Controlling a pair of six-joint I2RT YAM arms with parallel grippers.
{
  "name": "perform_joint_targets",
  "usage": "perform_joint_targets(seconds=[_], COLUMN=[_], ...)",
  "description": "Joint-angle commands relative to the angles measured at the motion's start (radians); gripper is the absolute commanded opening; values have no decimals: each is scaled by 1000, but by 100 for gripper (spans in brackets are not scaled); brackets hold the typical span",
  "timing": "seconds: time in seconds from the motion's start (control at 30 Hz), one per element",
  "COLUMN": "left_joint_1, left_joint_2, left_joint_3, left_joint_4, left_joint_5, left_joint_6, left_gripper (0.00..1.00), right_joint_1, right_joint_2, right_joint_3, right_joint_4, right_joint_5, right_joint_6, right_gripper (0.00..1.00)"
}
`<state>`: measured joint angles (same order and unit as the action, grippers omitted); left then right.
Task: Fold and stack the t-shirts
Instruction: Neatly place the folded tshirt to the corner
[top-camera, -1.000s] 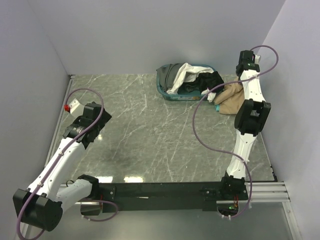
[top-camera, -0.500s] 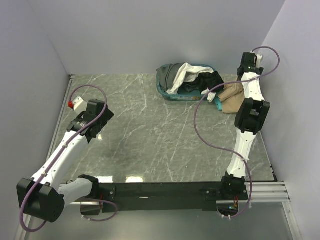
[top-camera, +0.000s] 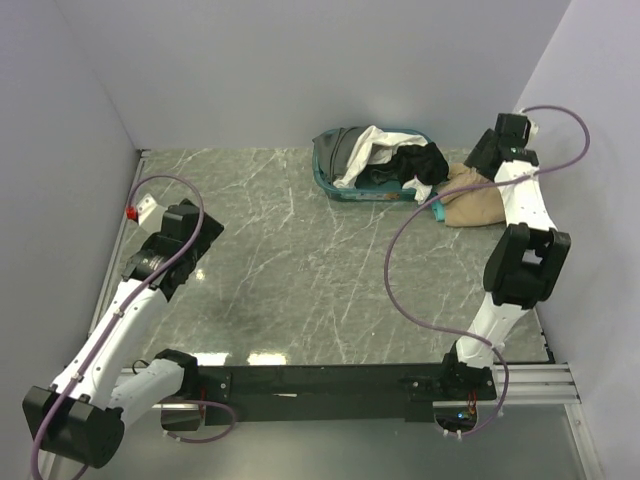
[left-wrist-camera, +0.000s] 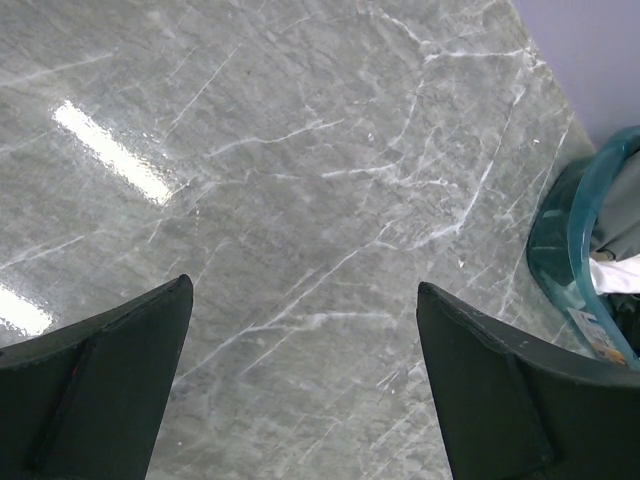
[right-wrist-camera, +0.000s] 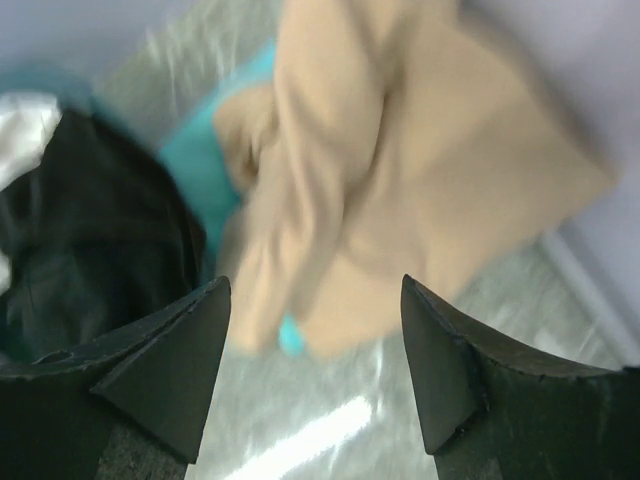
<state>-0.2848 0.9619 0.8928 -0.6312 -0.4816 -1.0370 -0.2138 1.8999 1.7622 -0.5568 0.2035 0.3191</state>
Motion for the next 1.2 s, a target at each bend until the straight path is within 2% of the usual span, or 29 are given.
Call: perform_joint_targets(seconds=[0.0,0.17,0.43,0.67,0.77,0.8,0.93,0.97,1.17], left_joint_1=[-1,1,1,1,1,1,3,1,1], left_joint_2=[-25,-23,-22,-14,-8,-6,-8,-8,6], left_joint_3=[-25,-32,-43,-42,-32,-31,-28,-25,-15], left_joint_4=[39,44,61,62,53,51,47,47,51], left_joint_5=[18,29,41,34,23,21,8,3,-2], left_joint_6=[14,18,20,22,25,23,23,22,23], left_gripper=[99,99,99,100,100,99,99,99,99], right_joint_1=[5,10,14,14,14,14,14,14,13], right_joint_2=[-62,-105,19,68,96,97,85,79,1], right_joint_3=[-165,-297,-196,-158,-138,-138,-116,-116,-112], right_joint_4=[52,110,112,117,109,115,109,112,109], right_joint_5=[-140,-254,-283,-319,-320,-319,-323,-338,-361], right_joint_6=[101,192,186,206,221,230,241,241,230], right_gripper=[75,73,64,63,51,32,3,0,0])
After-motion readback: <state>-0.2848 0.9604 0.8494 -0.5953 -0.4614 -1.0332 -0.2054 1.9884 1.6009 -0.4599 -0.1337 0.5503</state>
